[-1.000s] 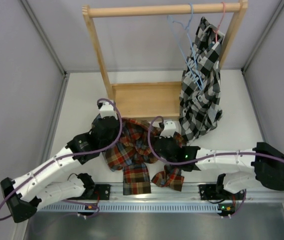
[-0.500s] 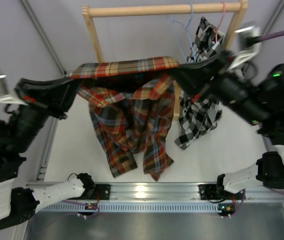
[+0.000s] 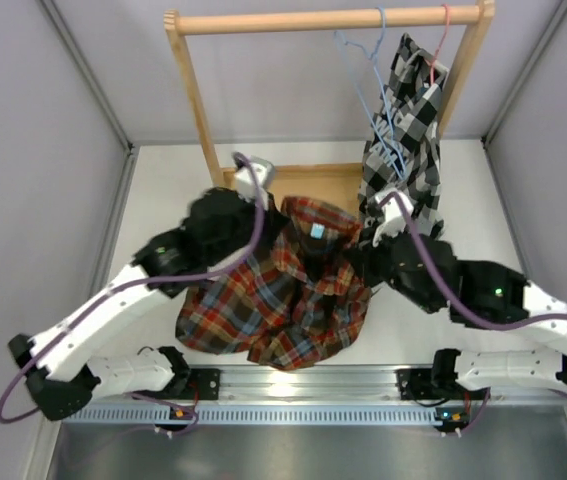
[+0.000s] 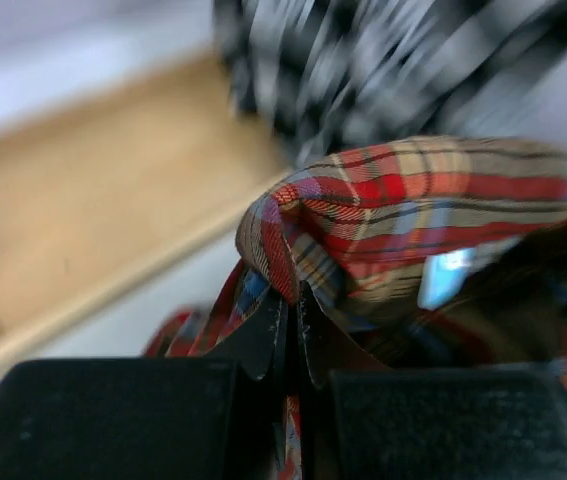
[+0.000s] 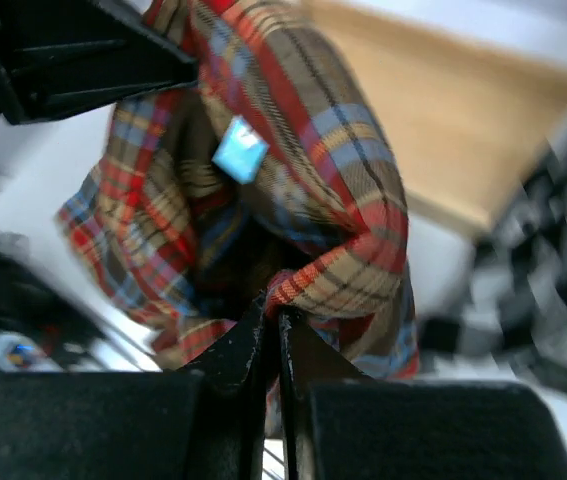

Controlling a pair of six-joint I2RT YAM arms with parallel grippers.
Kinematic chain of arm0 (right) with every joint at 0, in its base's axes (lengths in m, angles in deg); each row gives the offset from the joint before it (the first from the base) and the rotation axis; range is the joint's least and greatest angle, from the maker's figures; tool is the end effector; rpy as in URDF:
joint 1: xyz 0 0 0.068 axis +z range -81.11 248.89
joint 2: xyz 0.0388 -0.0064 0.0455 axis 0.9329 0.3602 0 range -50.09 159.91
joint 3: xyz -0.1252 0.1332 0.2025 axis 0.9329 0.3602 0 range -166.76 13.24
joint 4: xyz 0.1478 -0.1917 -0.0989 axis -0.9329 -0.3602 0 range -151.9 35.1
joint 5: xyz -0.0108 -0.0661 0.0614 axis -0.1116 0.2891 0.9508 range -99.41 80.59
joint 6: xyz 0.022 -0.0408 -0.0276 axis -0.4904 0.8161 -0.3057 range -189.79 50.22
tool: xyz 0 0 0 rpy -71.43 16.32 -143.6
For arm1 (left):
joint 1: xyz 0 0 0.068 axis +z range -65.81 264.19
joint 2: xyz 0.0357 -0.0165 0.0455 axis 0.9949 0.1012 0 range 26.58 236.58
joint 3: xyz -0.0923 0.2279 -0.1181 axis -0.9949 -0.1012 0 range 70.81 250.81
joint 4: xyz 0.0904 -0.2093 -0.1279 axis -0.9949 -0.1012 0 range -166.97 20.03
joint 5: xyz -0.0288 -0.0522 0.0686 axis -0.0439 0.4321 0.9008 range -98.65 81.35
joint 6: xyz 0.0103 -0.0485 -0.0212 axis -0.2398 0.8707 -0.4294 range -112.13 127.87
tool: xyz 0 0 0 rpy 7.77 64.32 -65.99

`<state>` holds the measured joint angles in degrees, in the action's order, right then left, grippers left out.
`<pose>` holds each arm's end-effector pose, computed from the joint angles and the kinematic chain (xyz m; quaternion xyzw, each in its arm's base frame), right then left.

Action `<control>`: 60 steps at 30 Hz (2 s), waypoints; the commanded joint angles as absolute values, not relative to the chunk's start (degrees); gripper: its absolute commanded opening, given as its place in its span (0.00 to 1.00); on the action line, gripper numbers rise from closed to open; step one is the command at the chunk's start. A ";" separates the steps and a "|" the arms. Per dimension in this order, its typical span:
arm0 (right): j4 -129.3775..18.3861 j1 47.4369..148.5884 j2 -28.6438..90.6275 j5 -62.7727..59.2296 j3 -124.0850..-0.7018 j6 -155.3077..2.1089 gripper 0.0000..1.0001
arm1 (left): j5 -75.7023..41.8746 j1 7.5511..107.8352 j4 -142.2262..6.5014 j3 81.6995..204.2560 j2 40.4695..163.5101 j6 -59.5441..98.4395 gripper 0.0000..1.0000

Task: Place the shirt on the hanger

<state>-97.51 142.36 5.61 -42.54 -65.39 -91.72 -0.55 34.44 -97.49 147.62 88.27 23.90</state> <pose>0.0674 0.1586 0.4474 -0.1928 0.7770 0.2515 0.5439 0.1474 -0.1665 0.4443 0.1831 0.7568 -0.2932 0.5548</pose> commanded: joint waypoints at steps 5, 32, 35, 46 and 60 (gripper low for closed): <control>-91.04 122.43 -1.05 -33.08 -36.99 -100.81 0.00 | 4.29 36.11 -98.62 132.61 99.61 32.30 0.00; -90.31 118.90 10.37 -18.79 -56.54 -67.15 0.79 | -9.02 36.73 -90.01 125.13 90.13 27.55 0.00; -95.67 118.90 10.47 -22.50 -58.74 -69.61 0.79 | -3.04 36.73 -90.27 124.07 87.94 28.69 0.00; -89.88 118.90 10.45 -10.56 -54.60 -65.14 0.78 | -8.12 36.64 -88.77 124.07 84.42 27.73 0.00; -70.91 118.98 19.96 -13.96 -47.32 -57.13 0.28 | -13.57 36.64 -90.88 125.04 82.13 26.85 0.00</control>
